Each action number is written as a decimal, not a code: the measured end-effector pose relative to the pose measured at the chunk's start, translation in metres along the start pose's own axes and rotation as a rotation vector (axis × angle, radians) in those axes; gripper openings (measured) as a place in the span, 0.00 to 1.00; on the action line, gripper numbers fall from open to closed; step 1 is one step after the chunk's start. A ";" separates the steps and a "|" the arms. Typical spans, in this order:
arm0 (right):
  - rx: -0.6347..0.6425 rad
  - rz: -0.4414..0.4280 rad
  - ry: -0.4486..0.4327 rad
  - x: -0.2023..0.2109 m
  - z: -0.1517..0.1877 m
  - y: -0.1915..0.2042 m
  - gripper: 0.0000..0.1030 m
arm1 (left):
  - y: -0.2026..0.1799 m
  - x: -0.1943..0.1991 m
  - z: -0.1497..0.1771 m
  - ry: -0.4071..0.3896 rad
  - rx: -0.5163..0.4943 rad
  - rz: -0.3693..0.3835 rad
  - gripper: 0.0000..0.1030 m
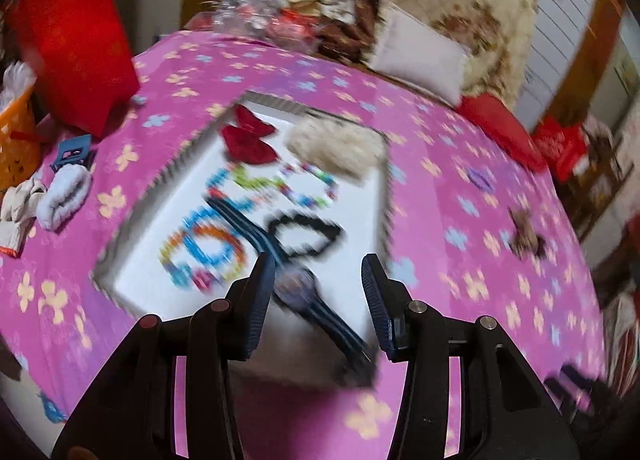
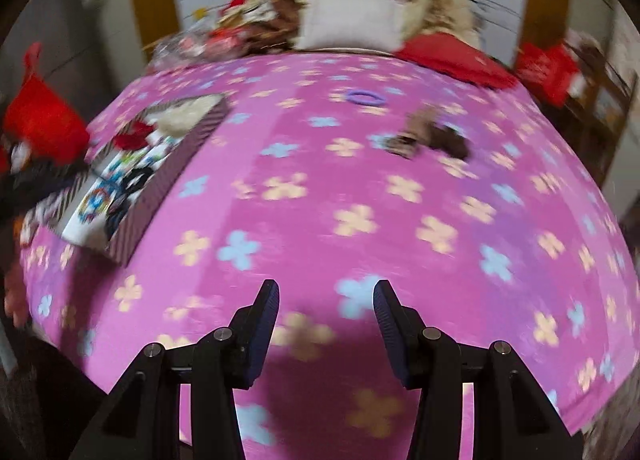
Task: Organize jewelry
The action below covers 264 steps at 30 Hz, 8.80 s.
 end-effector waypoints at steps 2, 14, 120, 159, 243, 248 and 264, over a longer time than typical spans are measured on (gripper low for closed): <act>-0.026 -0.005 -0.021 0.006 -0.002 -0.015 0.46 | -0.018 0.009 0.011 0.014 -0.031 0.010 0.43; -0.076 -0.052 -0.060 0.010 -0.013 -0.082 0.46 | -0.121 0.035 0.018 0.060 -0.195 0.066 0.45; -0.206 -0.333 0.069 -0.143 -0.167 -0.121 0.11 | -0.231 -0.051 -0.012 0.156 -0.275 0.108 0.08; -0.112 -0.194 0.019 -0.039 -0.026 -0.042 0.77 | 0.021 0.080 0.011 -0.072 0.088 0.005 0.08; 0.305 0.079 0.169 -0.223 -0.124 0.287 0.24 | 0.105 -0.032 0.016 0.061 0.241 0.083 0.04; 0.298 0.020 0.187 -0.216 -0.128 0.286 0.34 | 0.107 -0.038 0.016 0.077 0.248 0.079 0.05; 0.234 -0.074 0.023 -0.078 -0.060 0.191 0.63 | 0.103 -0.006 0.010 -0.081 0.113 -0.263 0.51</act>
Point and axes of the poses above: each gripper's, at about its wrist camera, not at the fingertips, and x roughly against the way its jaws point, y to its left, z to its underside, the point moved 4 cm from there along -x, roughly the way its jaws point, and after that the axes turned 10 degrees about -x, right-handed, at the moved point
